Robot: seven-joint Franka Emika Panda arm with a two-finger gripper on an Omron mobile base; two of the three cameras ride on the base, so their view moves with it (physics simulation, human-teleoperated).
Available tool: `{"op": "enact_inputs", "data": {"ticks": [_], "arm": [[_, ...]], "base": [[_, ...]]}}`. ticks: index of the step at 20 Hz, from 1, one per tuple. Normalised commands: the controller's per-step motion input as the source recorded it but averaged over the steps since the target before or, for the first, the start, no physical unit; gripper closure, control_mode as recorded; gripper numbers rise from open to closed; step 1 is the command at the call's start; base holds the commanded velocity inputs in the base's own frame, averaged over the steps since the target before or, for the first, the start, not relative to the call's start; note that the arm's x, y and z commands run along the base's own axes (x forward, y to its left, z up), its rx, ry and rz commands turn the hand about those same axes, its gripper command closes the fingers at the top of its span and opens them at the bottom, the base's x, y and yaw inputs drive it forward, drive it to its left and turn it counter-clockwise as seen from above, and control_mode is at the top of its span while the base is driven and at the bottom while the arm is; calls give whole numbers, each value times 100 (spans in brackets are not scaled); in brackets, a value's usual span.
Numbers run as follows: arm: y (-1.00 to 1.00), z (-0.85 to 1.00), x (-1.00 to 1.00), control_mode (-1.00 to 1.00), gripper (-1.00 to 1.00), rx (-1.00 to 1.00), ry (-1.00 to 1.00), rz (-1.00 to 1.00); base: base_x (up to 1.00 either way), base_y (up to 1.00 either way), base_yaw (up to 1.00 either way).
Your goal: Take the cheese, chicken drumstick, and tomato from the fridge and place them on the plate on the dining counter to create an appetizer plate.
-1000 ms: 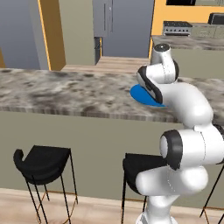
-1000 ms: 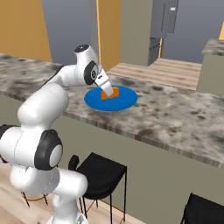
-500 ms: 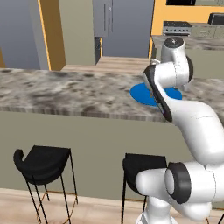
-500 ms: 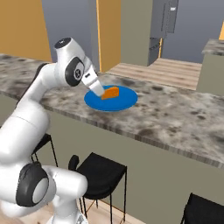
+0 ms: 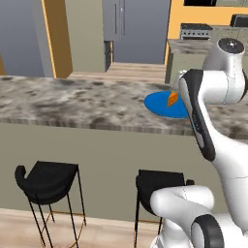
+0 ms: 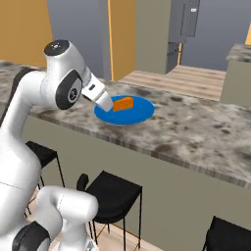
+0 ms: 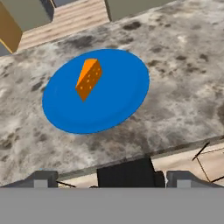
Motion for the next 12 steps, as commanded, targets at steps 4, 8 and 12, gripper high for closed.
{"op": "enact_inputs", "data": {"ticks": [4, 8, 12], "arm": [[23, -11, -34, -100, -100, -4, 1, 55], [49, 1, -21, -100, -100, -11, 11, 23], [50, 1, -39, -100, -100, -13, 5, 0]], "base": [[0, 0, 0], [0, 0, 0], [0, 0, 0]]}}
